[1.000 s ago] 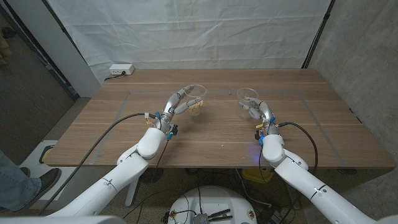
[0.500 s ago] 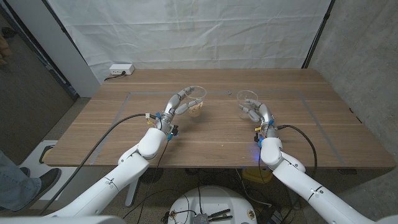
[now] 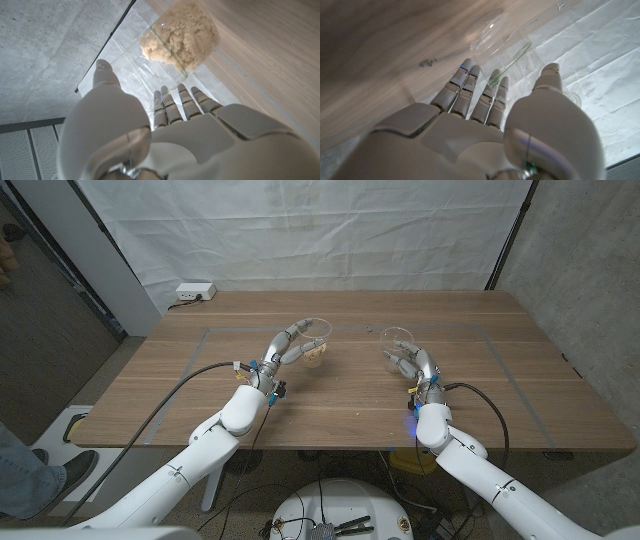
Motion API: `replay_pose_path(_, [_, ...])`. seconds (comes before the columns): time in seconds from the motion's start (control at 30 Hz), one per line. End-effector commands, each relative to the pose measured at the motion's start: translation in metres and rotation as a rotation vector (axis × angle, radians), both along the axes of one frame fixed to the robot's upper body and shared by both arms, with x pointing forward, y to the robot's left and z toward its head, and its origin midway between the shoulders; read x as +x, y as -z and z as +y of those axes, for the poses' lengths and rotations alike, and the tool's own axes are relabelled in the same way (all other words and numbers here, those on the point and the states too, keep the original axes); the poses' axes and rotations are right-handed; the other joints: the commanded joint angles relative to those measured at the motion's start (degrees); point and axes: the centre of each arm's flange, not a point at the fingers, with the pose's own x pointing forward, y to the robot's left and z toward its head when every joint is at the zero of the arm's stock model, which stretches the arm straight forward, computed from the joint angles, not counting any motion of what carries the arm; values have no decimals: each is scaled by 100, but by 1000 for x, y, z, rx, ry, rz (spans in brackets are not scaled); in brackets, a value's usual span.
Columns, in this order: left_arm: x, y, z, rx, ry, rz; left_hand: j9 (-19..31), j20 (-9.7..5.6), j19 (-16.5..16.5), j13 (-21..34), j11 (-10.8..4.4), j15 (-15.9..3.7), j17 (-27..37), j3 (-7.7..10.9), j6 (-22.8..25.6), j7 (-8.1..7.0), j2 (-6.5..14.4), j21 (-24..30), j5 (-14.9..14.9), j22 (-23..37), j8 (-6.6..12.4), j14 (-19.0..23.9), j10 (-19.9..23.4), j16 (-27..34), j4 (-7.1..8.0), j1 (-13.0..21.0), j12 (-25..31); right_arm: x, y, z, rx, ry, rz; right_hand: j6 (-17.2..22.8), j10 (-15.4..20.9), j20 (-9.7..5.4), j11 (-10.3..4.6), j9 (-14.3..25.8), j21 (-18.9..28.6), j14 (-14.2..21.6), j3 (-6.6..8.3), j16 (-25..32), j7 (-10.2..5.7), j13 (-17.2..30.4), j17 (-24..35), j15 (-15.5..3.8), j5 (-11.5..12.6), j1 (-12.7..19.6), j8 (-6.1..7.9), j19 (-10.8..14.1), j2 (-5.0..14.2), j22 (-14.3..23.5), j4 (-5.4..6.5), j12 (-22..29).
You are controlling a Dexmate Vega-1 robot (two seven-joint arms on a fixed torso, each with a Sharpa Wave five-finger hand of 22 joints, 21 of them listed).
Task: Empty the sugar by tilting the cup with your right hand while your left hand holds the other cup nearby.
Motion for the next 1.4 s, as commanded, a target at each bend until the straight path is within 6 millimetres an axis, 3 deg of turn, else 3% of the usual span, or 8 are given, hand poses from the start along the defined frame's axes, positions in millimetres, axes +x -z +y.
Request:
replay_pose_path(0.03, [-1,-1,0,5,-4,1,13,4,-21,18,-15,-320,17,-22,26,-27,4,23,28,22,32,-23,5,4,-12,-20,23,2,6,-1,-10,15,18,-47,-84,-429,-22,20,-4,-46,133,-23,-36,9,16,-601,-20,-48,-16,-32,-22,21,147,-45])
replay_pose_path(0.73, [-3,1,1,10,-4,7,13,8,-45,18,-19,-334,16,-53,18,-39,4,40,42,21,35,-37,8,7,2,-30,32,5,7,-6,-27,0,70,-521,-605,-165,87,16,-123,-482,-127,-25,-14,28,34,-373,15,-508,-67,-418,-302,6,306,-163])
replay_pose_path(1.4, [0,1,1,7,-10,13,13,42,-76,18,-34,-330,16,-76,21,-47,13,48,51,20,41,-44,-11,9,11,-25,31,3,5,-6,-63,10,74,-1071,-1208,113,204,9,-172,-878,-288,-31,82,40,34,-226,141,-729,-96,-761,-486,-6,354,-232])
